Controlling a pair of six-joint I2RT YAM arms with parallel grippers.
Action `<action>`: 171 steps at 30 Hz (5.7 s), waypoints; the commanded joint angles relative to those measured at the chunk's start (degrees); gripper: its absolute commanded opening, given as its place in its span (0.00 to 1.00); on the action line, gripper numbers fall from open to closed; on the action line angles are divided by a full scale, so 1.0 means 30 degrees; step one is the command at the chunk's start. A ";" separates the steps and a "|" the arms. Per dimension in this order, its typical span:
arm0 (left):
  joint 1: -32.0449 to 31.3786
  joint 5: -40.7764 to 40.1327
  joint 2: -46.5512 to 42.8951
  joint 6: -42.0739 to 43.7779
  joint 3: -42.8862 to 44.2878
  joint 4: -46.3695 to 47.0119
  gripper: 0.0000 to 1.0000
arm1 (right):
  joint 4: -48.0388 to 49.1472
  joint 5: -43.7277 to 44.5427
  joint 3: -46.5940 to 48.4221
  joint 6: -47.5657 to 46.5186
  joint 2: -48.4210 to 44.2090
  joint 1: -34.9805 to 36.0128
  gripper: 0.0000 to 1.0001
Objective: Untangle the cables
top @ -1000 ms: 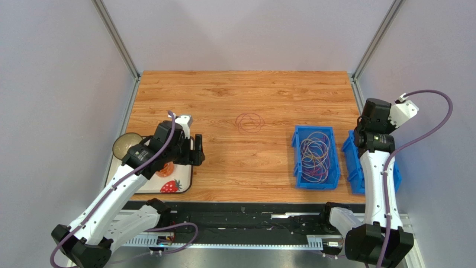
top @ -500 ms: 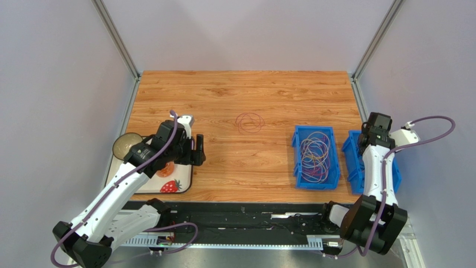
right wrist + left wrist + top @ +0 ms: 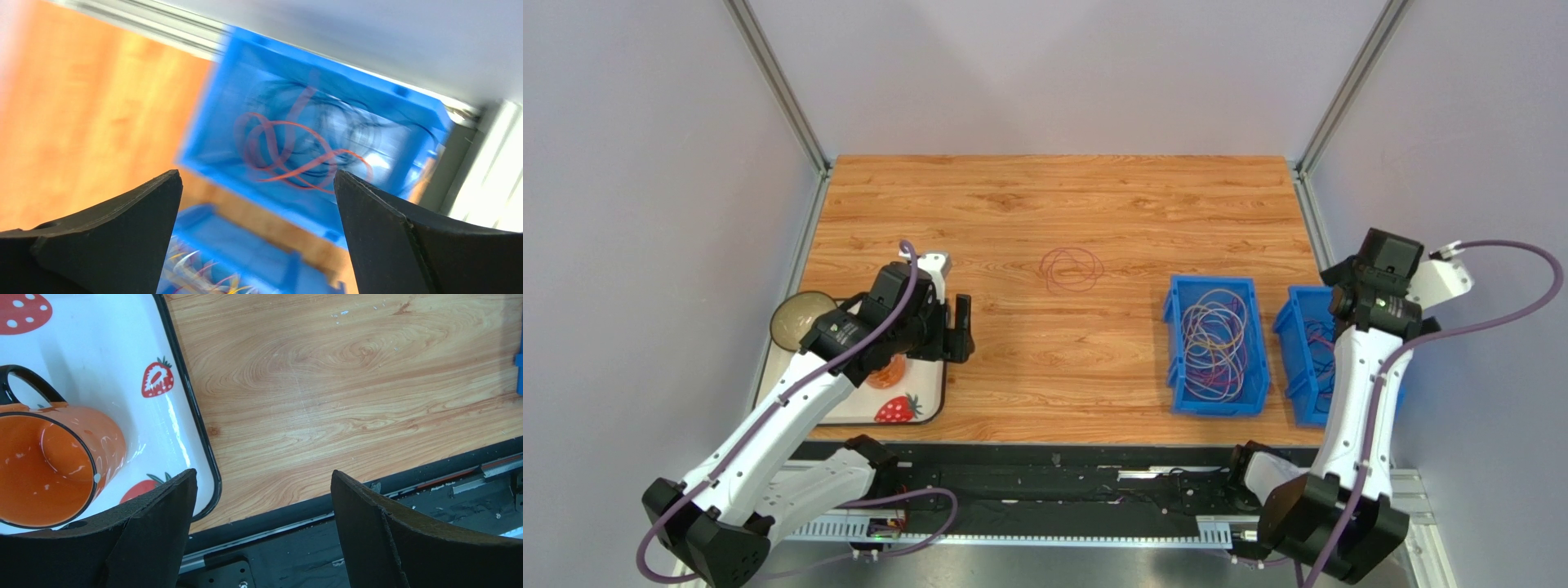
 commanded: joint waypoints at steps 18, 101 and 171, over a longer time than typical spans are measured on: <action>-0.0204 0.0594 0.7207 -0.1776 0.2609 0.5579 0.85 | 0.1688 -1.0411 0.3606 -0.3773 -0.0214 0.7935 0.99; -0.3163 -0.3860 1.7612 -0.2213 1.2980 0.2681 0.48 | 0.7489 -1.6768 0.1086 -0.3715 0.4300 1.2859 0.99; -0.2783 -0.4680 2.1921 -0.1247 1.6615 0.1040 0.59 | 0.6787 -1.5918 0.1116 -0.3919 0.3744 1.2888 1.00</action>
